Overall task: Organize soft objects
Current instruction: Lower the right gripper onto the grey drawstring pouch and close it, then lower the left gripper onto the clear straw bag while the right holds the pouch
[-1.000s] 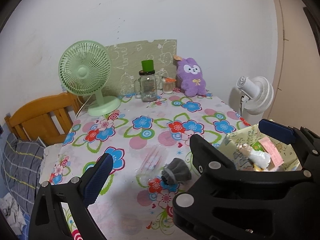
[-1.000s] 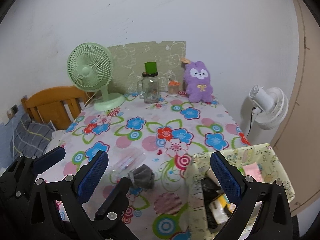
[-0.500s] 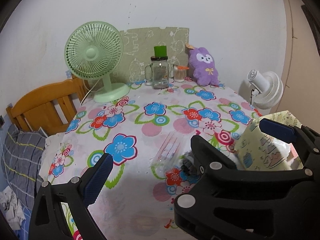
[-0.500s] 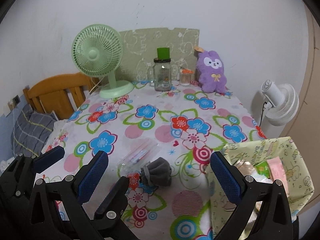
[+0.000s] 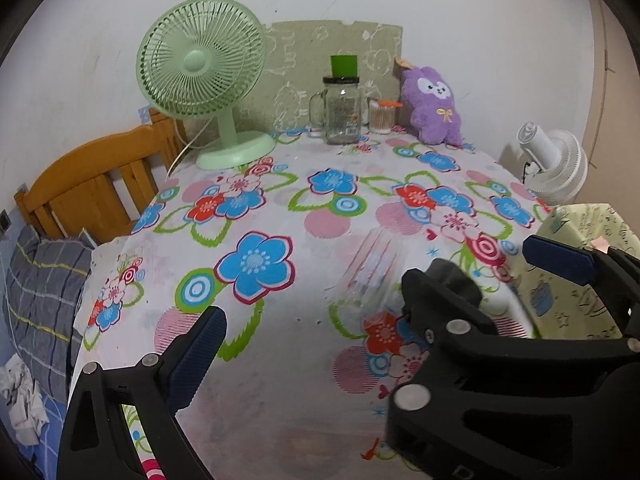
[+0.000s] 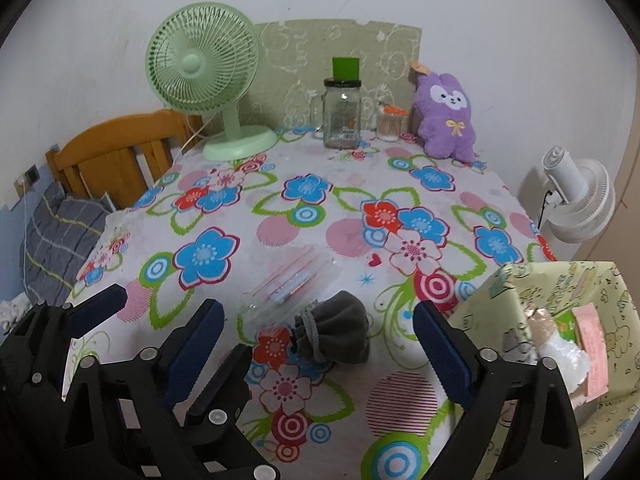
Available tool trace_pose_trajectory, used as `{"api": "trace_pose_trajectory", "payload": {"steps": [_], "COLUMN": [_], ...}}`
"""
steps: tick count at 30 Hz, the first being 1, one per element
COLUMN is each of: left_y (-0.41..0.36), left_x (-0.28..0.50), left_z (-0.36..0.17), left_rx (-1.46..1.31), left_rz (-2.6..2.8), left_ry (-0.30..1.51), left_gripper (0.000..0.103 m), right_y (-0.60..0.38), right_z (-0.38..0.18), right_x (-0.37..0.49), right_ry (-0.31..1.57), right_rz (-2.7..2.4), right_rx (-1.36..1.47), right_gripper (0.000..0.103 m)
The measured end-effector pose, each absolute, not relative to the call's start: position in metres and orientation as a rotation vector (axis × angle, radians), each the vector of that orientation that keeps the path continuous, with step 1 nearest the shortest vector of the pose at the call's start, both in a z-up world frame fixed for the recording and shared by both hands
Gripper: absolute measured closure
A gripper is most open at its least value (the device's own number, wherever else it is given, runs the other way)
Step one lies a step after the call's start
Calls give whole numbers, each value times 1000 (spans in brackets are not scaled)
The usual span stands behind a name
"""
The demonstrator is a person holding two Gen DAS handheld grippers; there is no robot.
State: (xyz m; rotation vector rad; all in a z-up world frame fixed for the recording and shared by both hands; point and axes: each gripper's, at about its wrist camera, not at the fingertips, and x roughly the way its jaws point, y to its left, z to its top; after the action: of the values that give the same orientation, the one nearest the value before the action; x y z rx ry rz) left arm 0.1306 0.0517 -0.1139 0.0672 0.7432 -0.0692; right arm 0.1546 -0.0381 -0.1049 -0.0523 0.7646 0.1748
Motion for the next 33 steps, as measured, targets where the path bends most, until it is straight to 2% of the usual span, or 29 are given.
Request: {"api": "trace_pose_trajectory", "payload": {"steps": [7,21,24,27,33], "left_y": [56,46,44,41,34], "left_x": [137,156,158,160,162], "left_z": [-130,-150,-153,-154,-148], "left_rx": [58,88,95,107,147], "left_rz": [-54,-59,-67,-76,-59], "left_ry": [786,843,857,860,843], "left_gripper": [4,5,5,5,5], "right_y": [-32,-40,-40,-40,-47], "right_z": [-122,-150,-155,-158,-154], "right_x": [165,189,193,197,199], "right_ry": [823,908,925,940,925], "right_rz": [201,167,172,179,163], "right_rx": [-63,-49,-40,-49,-40], "right_gripper": [19,24,29,42,47]}}
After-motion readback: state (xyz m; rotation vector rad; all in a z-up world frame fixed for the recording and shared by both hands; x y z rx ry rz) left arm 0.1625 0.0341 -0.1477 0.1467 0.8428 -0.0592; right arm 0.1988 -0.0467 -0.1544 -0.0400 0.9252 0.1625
